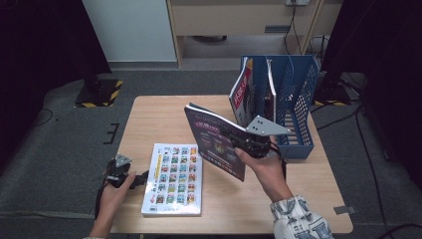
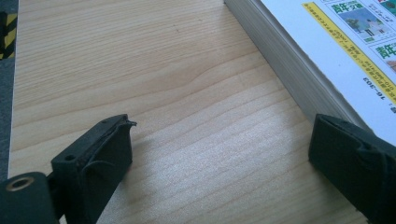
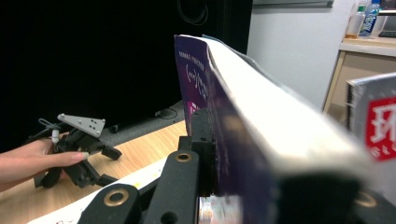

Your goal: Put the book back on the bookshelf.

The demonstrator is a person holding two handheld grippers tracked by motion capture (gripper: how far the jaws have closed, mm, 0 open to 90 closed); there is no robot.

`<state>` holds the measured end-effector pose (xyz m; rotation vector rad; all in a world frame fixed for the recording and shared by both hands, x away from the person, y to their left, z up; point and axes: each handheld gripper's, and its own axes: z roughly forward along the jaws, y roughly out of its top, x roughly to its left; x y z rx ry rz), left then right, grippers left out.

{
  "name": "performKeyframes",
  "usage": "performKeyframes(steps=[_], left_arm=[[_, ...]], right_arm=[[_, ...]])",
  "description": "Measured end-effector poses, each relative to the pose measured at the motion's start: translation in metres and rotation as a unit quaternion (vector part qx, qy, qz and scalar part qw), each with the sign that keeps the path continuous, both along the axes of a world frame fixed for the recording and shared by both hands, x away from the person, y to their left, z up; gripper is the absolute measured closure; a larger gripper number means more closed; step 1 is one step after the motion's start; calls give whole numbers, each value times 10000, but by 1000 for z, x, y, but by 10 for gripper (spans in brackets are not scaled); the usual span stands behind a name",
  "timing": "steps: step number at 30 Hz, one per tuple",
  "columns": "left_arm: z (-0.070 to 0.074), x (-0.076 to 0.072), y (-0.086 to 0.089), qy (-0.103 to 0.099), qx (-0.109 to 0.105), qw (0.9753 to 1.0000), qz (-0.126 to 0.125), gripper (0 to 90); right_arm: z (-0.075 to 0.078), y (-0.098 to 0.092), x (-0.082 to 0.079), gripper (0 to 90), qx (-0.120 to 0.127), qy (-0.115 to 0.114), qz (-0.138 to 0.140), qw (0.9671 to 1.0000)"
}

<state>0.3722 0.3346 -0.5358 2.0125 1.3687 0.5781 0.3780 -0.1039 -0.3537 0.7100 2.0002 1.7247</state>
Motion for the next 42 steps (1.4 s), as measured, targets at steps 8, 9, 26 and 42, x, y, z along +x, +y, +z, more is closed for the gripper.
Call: performKeyframes(steps=[8,9,26,42], left_arm=[[0,0,0,-3,7,10000,-8,53],[0,0,0,-3,8,10000,-9,53],[0,0,0,-2,4,10000,-3,53],[0,-1,0,-1,0,10000,-2,53]], right_arm=[[-8,-24,-5,839,-26,54,-128,9999],[-8,-26,-5,839,-44,60,-143,9999],[-17,-71,-21,839,136,124,-448,9988],[-18,-106,-33,839,189,164,-671,9974]])
